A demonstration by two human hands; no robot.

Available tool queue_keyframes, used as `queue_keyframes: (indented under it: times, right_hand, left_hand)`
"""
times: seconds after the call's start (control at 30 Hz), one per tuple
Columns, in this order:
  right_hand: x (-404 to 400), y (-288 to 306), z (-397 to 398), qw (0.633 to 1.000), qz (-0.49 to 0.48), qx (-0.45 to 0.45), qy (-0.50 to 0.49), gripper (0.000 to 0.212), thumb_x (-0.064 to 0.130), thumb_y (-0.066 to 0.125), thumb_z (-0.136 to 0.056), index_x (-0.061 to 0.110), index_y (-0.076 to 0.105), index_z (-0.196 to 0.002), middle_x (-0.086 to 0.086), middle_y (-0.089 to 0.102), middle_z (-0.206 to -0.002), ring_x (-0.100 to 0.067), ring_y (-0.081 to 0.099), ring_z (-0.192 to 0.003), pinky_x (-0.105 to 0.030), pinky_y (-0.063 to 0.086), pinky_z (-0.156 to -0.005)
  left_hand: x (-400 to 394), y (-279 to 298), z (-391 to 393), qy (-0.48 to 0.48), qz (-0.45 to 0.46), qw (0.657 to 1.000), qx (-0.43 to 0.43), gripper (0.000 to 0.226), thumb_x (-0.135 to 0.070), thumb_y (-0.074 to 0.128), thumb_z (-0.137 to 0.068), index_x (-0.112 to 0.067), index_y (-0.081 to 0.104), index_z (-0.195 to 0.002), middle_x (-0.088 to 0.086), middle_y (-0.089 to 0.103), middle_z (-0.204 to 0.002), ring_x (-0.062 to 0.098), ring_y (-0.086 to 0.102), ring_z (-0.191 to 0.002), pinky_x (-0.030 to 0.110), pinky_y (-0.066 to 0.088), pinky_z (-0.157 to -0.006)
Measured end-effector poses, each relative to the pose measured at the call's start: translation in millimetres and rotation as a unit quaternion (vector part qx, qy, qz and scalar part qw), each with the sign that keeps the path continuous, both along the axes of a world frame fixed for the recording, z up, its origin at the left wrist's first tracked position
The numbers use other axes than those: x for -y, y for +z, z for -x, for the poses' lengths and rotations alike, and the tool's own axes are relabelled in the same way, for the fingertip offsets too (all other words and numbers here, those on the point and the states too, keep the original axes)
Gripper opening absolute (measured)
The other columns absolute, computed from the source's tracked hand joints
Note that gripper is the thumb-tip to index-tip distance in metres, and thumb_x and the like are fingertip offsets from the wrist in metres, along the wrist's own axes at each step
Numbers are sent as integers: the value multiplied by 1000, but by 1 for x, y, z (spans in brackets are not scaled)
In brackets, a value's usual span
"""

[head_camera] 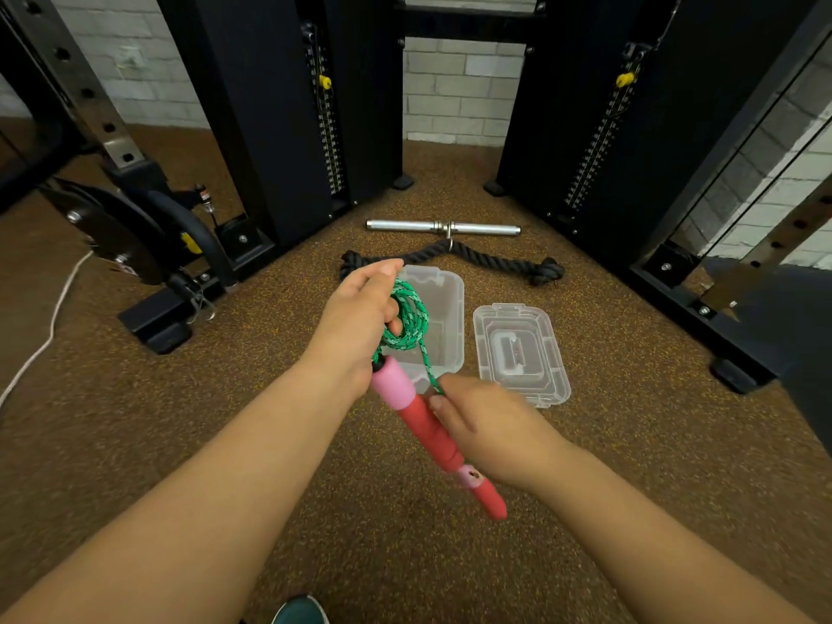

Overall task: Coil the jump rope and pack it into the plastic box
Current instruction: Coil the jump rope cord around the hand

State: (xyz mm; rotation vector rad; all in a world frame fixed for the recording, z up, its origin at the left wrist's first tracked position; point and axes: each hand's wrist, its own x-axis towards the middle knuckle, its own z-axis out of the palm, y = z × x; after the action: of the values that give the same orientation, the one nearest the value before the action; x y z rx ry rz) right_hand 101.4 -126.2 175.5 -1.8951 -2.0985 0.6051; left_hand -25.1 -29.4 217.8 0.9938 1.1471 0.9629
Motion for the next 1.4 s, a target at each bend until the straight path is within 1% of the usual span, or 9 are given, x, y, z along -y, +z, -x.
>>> queue_keyframes:
  times: [0.23, 0.37, 0.47, 0.53, 0.6, 0.87, 1.07, 1.2, 1.4]
  right_hand:
    - [6, 14, 26, 960, -198, 188, 60, 27, 18, 79, -63, 13, 62, -83, -4, 60, -68, -23, 59, -51, -31, 44, -43]
    - [6, 29, 16, 992, -58, -98, -63, 37, 48, 54, -88, 27, 49, -118, 7, 61, -87, -16, 62, -79, -32, 48, -63]
    - [-3, 26, 5, 909, 80, -376, -163, 58, 58, 61, -79, 27, 45, -126, 9, 60, -82, -8, 58, -71, -26, 44, -65]
    - [-6, 24, -1, 849, 103, -496, -149, 47, 53, 59, -77, 24, 58, -114, 8, 62, -73, -10, 50, -60, -28, 43, -63]
    - [-8, 26, -7, 836, 85, -531, -107, 24, 43, 58, -78, 26, 69, -91, 12, 66, -72, -9, 44, -54, -24, 40, -58]
    - [-14, 26, -29, 848, 21, -515, -121, 15, 14, 54, -93, 15, 67, -101, 11, 64, -74, 2, 48, -55, -17, 40, -53]
    - [-14, 20, -24, 819, 43, -556, -132, 24, 16, 51, -94, 23, 66, -76, 10, 62, -69, -5, 47, -58, -16, 41, -53]
    - [-15, 16, -15, 795, 57, -589, -136, 26, 29, 51, -92, 26, 66, -70, 1, 61, -69, -8, 49, -52, -23, 40, -54]
    - [-12, 8, -14, 893, -19, -418, -165, 31, 40, 38, -98, 27, 65, -93, 3, 66, -80, -11, 60, -66, -33, 51, -69]
  left_hand:
    - [1, -2, 0, -2, -22, 1000, -11, 19, -31, 54, -94, -27, 66, -108, -8, 44, -50, 8, 42, -51, 24, 40, -61]
    - [1, 3, 5, -47, -36, 998, 9, 20, -33, 54, -94, -26, 64, -110, -9, 41, -49, 7, 40, -49, 24, 37, -59]
    - [10, 10, 5, -138, -69, 988, 0, 28, -34, 50, -95, -24, 57, -121, -10, 38, -51, 5, 38, -48, 21, 37, -55]
    - [19, 12, 2, -194, -94, 976, -22, 34, -36, 48, -95, -22, 54, -125, -11, 38, -49, 6, 38, -48, 21, 38, -54]
    - [23, 12, -2, -228, -96, 969, -25, 39, -39, 49, -93, -21, 53, -127, -10, 39, -47, 8, 38, -49, 22, 38, -55]
    - [18, 12, 6, -313, -35, 949, 22, 52, -3, 64, -84, -20, 46, -130, 5, 66, -99, 11, 66, -84, 24, 52, -78]
    - [23, 17, 3, -323, -59, 944, 40, 34, -6, 50, -94, -18, 51, -126, 5, 60, -70, 6, 59, -60, 17, 47, -57]
    - [24, 13, -5, -265, -54, 957, 105, 25, -7, 47, -95, -17, 60, -114, 1, 55, -63, 12, 55, -64, 22, 49, -68]
    - [21, 13, -10, -149, 29, 963, 223, 30, -6, 49, -94, -21, 65, -113, 5, 71, -80, 15, 67, -70, 27, 55, -69]
